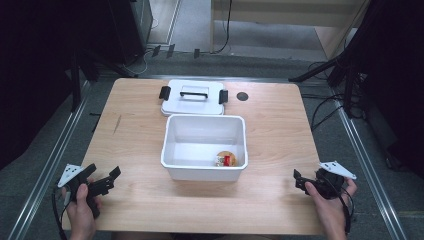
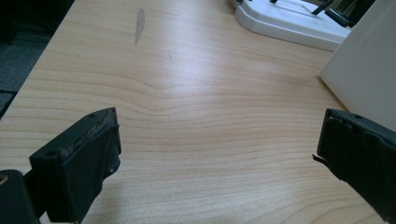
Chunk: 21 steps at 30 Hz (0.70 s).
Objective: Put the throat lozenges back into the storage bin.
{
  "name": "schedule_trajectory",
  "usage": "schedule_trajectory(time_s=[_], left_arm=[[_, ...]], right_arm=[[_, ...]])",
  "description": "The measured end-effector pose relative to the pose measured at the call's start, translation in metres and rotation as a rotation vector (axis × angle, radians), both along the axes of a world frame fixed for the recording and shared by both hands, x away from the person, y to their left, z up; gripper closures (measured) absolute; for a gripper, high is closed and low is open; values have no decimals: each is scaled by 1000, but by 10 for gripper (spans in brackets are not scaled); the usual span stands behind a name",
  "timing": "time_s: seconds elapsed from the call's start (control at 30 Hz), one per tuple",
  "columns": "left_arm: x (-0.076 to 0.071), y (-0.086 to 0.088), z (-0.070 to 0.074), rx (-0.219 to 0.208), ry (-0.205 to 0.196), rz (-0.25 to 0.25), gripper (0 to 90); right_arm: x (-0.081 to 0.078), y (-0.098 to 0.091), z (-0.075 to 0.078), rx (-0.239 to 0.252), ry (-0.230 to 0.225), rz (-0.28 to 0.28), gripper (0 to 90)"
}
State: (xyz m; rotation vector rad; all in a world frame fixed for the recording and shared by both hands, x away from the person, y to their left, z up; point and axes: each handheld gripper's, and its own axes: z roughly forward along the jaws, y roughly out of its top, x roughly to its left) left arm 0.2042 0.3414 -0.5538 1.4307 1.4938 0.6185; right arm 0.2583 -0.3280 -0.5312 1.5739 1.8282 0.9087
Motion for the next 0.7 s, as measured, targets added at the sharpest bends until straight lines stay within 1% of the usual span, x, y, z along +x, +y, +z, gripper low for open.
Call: schedule_trajectory(time_s=[0.07, 0.17, 0.2, 0.23, 0.3, 0.33, 0.37, 0.4, 0.43, 0.47, 0.53, 0.6, 0.63, 0.7], left_arm=[[0, 0, 0, 0, 1, -1, 3], [0, -1, 0, 1, 0, 0, 3], [0, -1, 0, 2, 2, 0, 3], [1, -1, 0, 4, 3, -1, 3], [1, -1, 0, 6, 5, -2, 3], [1, -1, 0, 6, 5, -4, 3], [1, -1, 0, 6, 8, -7, 3], [1, -1, 0, 5, 10, -8, 3], [1, -1, 0, 5, 12, -10, 3], [1, -1, 0, 6, 13, -9, 3], [1, -1, 0, 9, 12, -9, 3], [1, -1, 0, 10, 12, -8, 3], [1, -1, 0, 11, 12, -8, 3], [2, -1, 0, 11, 13, -9, 3]], right_arm=[[-6, -6, -3, 11, -1, 4, 1], [-15, -13, -7, 13, -18, -5, 1], [-21, -16, -10, 22, -24, -7, 1], [-21, -16, -10, 22, -24, -7, 1], [-27, -19, -13, 27, -32, -10, 1], [-34, -22, -13, 50, -68, -23, 5], [-34, -22, -13, 50, -68, -23, 5], [-38, -22, -14, 60, -89, -41, 15], [-38, -22, -14, 60, -89, -41, 15], [-41, -20, -15, 51, -98, -53, 15], [-42, -18, -15, 48, -104, -47, 15], [-41, -18, -16, 42, -101, -46, 15], [-41, -18, -16, 43, -92, -51, 15], [-40, -19, -16, 52, -96, -52, 15]])
